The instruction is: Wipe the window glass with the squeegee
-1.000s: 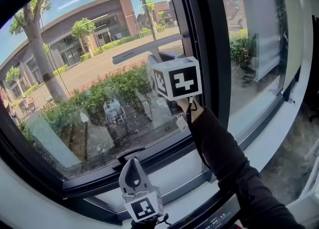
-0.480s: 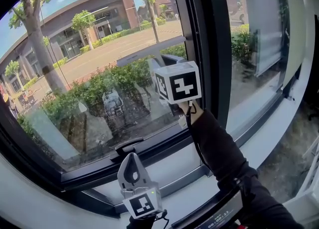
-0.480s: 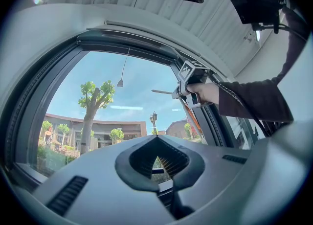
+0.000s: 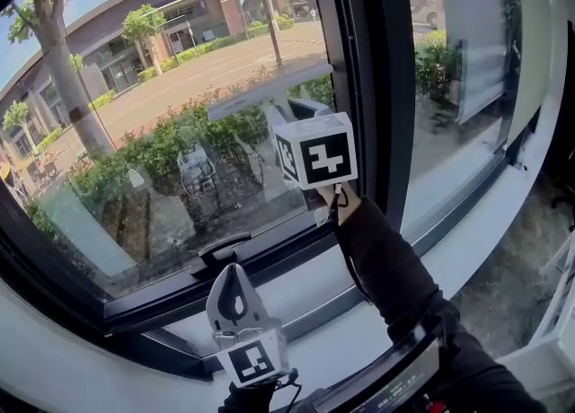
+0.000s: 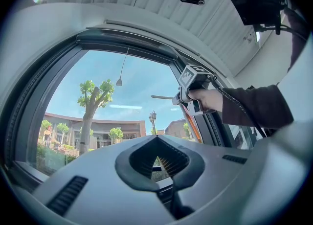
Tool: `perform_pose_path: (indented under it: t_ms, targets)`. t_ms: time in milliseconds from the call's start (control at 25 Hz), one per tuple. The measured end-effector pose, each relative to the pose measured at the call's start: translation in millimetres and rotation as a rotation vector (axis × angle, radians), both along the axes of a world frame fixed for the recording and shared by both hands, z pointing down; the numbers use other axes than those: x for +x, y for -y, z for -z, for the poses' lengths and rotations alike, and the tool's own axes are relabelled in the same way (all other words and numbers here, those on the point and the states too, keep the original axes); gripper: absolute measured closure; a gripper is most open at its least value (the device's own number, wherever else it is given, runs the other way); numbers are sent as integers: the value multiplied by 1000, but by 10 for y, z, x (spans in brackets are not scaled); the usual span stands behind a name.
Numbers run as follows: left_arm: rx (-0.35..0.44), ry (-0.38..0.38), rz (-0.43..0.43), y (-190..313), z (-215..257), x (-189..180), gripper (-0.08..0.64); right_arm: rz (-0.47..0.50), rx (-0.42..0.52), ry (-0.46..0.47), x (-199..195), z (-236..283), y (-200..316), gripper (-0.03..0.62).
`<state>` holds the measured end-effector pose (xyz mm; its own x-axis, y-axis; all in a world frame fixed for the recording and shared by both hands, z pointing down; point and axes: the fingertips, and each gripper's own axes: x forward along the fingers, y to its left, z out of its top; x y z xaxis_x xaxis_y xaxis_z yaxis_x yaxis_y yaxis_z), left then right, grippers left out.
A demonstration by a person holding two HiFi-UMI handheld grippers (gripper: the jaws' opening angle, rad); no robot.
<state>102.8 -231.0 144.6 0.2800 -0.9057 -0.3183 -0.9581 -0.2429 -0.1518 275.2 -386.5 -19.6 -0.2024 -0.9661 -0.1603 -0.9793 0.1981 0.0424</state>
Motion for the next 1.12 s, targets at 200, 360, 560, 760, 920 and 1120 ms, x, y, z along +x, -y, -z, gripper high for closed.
perform_pose_path:
  t_ms: [200, 360, 560, 760, 920, 1120]
  targets:
    - [-9, 2, -1, -15, -33, -12, 565, -10, -28, 5, -22, -185, 13, 511]
    - [-12, 2, -4, -35, -45, 1, 565, -15, -52, 6, -13, -327, 13, 511]
    - [-15, 1, -15, -50, -67, 36, 565, -17, -80, 2, 10, -510, 10, 511]
    - [-23, 1, -21, -85, -98, 45, 565, -16, -100, 0, 2, -640, -1, 511]
    - [-23, 3, -20, -77, -101, 29, 565, -17, -113, 1, -12, -723, 35, 511]
    - [-28, 9, -15, -104, -102, 20, 565, -23, -135, -8, -3, -855, 29, 511]
